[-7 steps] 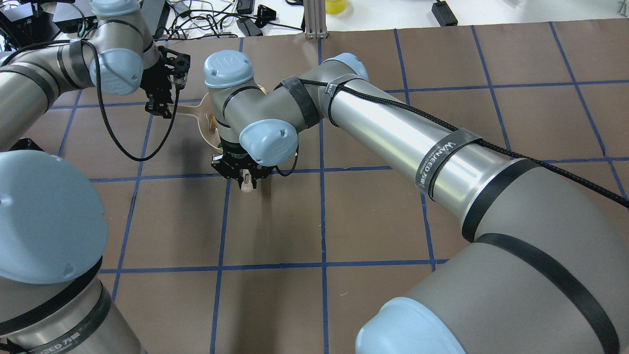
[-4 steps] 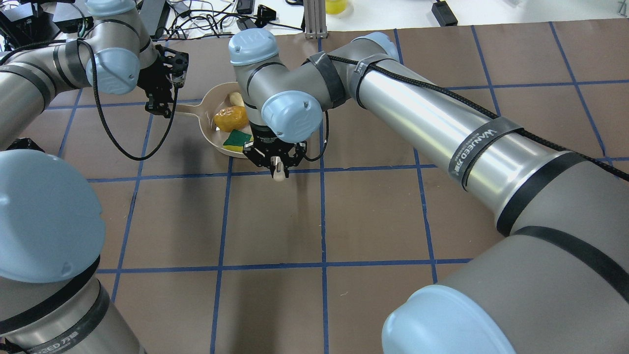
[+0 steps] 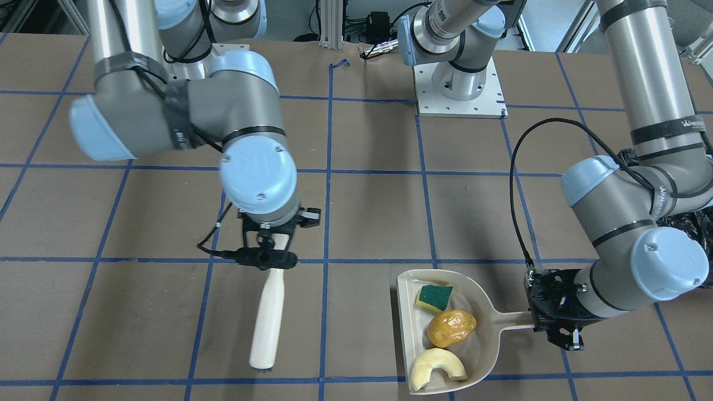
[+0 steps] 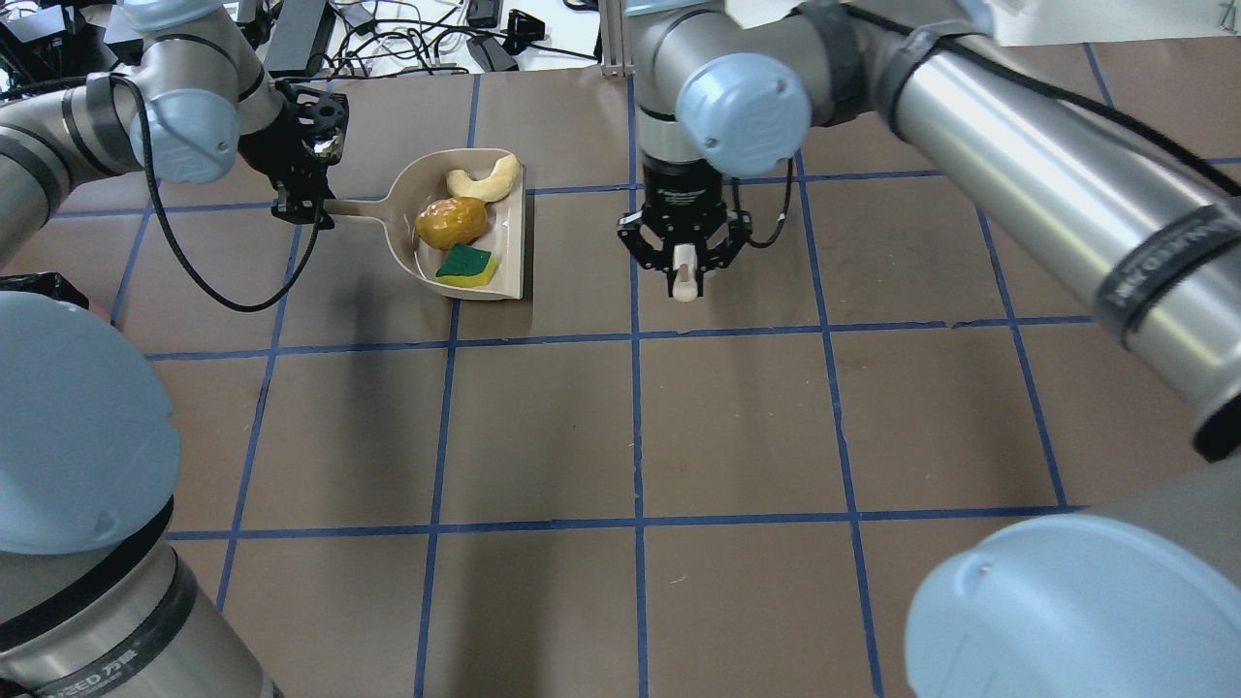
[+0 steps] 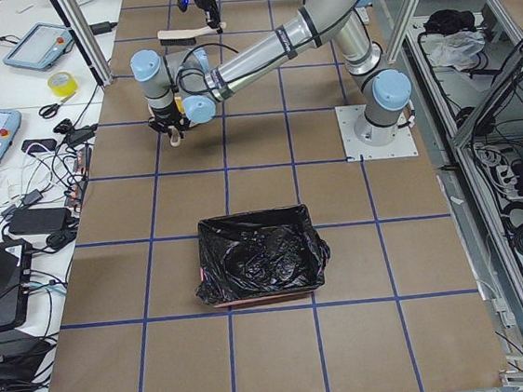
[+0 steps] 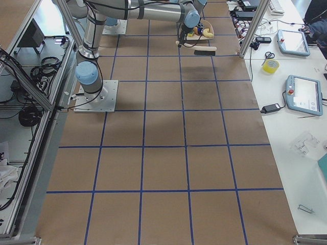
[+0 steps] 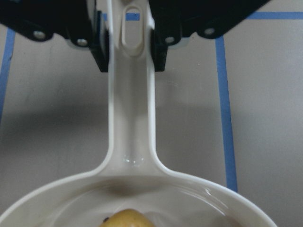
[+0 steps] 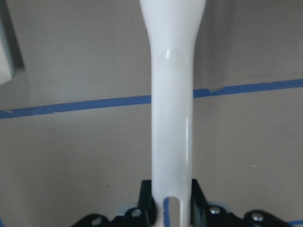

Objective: Sweep and dump trash into bin
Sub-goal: 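Lift the dustpan with the left gripper while the right gripper withdraws the brush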

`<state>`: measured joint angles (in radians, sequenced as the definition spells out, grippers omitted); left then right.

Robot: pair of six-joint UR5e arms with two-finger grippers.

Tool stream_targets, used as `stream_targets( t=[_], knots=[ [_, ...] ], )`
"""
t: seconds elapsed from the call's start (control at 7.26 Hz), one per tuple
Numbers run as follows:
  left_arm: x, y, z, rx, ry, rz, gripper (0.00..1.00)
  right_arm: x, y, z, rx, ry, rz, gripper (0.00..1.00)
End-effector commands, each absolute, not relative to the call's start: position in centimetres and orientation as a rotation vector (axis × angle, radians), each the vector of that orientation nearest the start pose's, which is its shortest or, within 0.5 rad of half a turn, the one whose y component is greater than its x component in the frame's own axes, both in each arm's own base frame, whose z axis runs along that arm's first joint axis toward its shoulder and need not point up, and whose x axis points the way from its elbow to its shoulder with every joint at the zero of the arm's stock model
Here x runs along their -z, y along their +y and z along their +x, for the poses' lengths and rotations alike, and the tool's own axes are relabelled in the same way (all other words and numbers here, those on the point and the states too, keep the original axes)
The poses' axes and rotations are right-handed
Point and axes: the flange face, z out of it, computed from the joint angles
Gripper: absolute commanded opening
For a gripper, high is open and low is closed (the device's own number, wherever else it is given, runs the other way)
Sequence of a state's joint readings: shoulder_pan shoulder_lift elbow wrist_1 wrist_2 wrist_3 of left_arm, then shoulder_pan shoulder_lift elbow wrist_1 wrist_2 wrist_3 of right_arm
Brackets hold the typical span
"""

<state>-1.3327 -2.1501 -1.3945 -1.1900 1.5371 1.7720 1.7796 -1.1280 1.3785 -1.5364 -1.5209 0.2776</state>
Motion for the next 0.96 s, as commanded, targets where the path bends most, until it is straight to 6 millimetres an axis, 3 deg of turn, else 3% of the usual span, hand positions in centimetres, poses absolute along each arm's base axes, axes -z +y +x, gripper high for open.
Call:
stream_targets(
  t=[0.0,0.41,0.69,0.83],
  knots=[
    [-27.6,-69.5,6.7,0.062,2.309,2.246,0.13,-33.3,-57.7,13.7,-0.488,3.075,0.067,0.00],
    [-31.6,-66.9,14.6,0.099,2.316,2.247,0.12,-30.3,-56.8,-1.6,-0.528,3.085,-0.017,0.00],
    [-33.0,-64.2,21.6,0.113,2.253,2.315,0.11,-29.7,-56.9,-7.8,-0.494,3.103,-0.028,0.00],
    [-34.8,-62.7,24.4,0.113,2.207,2.360,0.10,-28.8,-56.8,-8.9,-0.504,3.092,-0.024,0.00]
  ],
)
